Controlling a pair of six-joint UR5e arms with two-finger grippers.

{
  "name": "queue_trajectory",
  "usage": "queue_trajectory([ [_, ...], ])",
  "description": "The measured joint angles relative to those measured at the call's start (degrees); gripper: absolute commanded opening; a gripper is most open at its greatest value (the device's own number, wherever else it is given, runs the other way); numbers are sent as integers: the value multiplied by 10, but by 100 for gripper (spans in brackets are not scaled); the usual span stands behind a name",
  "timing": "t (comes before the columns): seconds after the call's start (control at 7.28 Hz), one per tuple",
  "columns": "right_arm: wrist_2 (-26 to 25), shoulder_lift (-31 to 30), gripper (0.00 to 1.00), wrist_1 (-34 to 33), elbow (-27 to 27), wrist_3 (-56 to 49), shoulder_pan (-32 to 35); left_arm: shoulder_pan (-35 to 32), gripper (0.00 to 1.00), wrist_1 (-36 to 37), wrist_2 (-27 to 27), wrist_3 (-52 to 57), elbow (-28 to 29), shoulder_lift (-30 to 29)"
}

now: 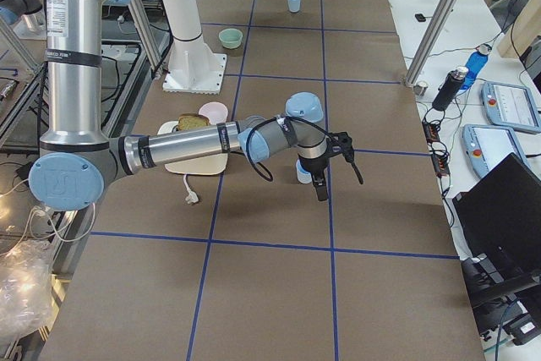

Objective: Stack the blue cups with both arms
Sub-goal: 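Grasp the light-blue cup nearest the left arm with the left gripper, then carry the cup to the table centre and set it down upright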

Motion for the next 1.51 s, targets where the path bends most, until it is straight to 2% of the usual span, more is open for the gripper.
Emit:
queue_trajectory([
  [0.27, 1, -1, 100, 1, 0, 0, 0, -1, 0, 26, -29, -13, -30, -14],
  [0.41, 1, -1, 100, 1, 0, 1, 0, -3, 0, 69, -41, -29, -50, -43],
  [0.82, 2, -1, 100, 1, 0, 1, 0, 9, 0, 275, -43, -80, -76, -209],
  [1.24, 1, 1, 100, 1, -2, 6, 0, 105, 0, 399, 11, -190, -44, -381],
  [1.51, 1, 4, 100, 1, -7, 10, -1, 171, 0, 418, 60, -257, 26, -482],
])
